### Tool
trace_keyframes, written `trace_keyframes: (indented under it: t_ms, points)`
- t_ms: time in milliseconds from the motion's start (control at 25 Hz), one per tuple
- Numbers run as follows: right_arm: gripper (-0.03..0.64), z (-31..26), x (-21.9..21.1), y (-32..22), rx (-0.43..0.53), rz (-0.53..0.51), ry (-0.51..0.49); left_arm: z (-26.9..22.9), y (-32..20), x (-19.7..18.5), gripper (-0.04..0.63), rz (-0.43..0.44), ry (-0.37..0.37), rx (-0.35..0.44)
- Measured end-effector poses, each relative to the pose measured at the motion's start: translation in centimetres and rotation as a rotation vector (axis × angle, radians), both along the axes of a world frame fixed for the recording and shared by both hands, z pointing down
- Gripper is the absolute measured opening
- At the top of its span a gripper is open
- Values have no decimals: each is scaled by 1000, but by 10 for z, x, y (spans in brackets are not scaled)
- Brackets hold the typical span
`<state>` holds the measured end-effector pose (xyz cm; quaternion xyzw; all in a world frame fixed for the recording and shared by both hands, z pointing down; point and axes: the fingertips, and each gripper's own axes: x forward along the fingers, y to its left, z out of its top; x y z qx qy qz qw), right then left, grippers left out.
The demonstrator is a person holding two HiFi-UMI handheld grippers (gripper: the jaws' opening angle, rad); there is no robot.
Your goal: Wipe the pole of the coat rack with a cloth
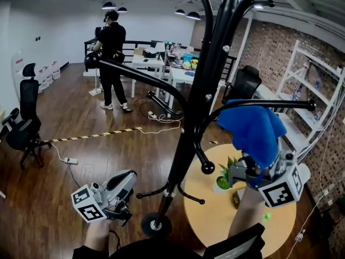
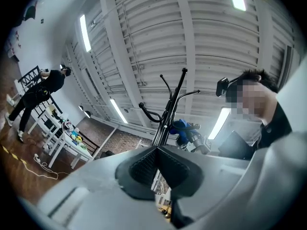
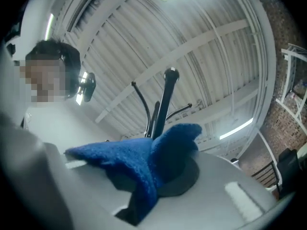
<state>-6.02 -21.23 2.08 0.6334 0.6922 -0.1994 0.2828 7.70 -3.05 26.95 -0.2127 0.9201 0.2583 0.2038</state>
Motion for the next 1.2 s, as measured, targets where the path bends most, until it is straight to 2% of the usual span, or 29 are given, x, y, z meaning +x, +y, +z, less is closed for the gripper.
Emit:
trace_keyframes:
  t_ms: [200,480,680,920,1200]
  points:
    - [43,-33,-2,-64,-190,109,-5,-1,-4,-13,2,42,-8,-2]
    - [43,-34,-6,-67,-200,128,-3,-1,-11,-23,2,75,-12,-2]
    - [43,-10,-7,-26,-84,95,2,2,-10,-18,2,55,-12,6]
    - [38,49,-11,55,178,22,8,6,-5,-9,2,23,8,24]
    - [32,133,-13,85,314,-48,137,18,6,1,2,-5,40,39]
